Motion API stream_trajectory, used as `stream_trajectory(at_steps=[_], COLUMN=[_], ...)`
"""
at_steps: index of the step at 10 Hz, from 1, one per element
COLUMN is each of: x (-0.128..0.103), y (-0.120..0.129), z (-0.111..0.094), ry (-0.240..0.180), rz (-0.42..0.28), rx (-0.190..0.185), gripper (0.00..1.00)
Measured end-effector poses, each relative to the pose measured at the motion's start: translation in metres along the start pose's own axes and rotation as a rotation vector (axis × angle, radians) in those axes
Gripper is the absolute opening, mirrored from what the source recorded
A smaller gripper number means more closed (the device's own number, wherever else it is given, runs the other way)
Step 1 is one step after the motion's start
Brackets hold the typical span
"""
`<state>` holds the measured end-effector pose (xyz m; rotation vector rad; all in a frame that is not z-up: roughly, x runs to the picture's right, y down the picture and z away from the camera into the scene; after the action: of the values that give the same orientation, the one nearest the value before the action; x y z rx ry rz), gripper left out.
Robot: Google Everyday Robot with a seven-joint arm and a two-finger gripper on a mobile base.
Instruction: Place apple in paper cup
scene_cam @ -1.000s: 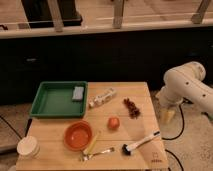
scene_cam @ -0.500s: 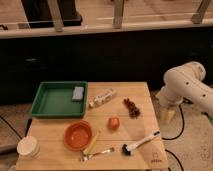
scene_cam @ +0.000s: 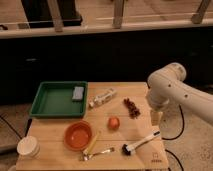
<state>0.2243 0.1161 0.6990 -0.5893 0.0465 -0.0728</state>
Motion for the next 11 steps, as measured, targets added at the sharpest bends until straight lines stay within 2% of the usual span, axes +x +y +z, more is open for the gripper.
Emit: stream_trajectory(at_steps=[2, 5, 8, 11], x=[-0.014, -0.051, -0.063, -0.087], y=[-0.002, -0.002, -0.002, -0.003], z=[0.008, 0.025, 0.041, 0.059], ry=[0.002, -0.012, -0.027, -0.048], rz=[-0.033, -0.095, -0.144, -0.195], rx=[0.001, -0.001, 0.002, 0.004], gripper=[0.80, 0.80, 0.80, 0.80])
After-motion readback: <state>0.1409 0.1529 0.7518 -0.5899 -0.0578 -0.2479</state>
